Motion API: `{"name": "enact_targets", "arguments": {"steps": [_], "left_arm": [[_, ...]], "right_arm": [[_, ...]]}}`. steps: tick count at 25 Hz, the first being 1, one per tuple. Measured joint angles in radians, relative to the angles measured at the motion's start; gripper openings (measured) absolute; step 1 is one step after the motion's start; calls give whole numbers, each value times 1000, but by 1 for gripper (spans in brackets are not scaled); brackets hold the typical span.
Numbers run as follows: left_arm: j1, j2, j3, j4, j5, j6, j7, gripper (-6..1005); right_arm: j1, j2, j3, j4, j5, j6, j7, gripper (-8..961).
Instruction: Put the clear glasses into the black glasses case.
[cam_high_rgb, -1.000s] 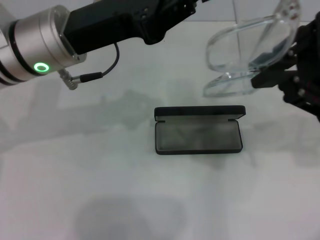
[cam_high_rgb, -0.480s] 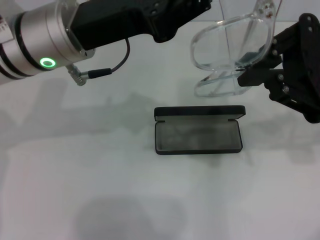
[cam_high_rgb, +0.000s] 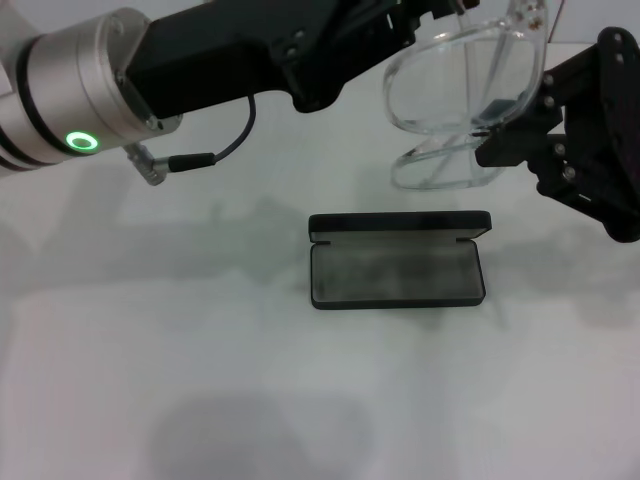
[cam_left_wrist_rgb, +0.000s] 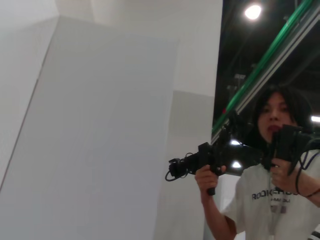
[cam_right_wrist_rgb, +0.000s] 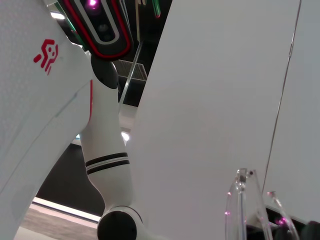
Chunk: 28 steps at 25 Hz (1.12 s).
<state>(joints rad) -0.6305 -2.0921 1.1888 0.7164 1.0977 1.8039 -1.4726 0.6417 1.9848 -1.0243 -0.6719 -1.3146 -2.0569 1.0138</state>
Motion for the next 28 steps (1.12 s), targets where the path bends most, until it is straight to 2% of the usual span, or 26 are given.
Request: {"name": "enact_targets", "arguments": {"steps": [28], "left_arm": [[0,1,24,-6,1,40,17,73]], "right_arm": [[-2,-3,0,25,6,1,-11,65]]}}
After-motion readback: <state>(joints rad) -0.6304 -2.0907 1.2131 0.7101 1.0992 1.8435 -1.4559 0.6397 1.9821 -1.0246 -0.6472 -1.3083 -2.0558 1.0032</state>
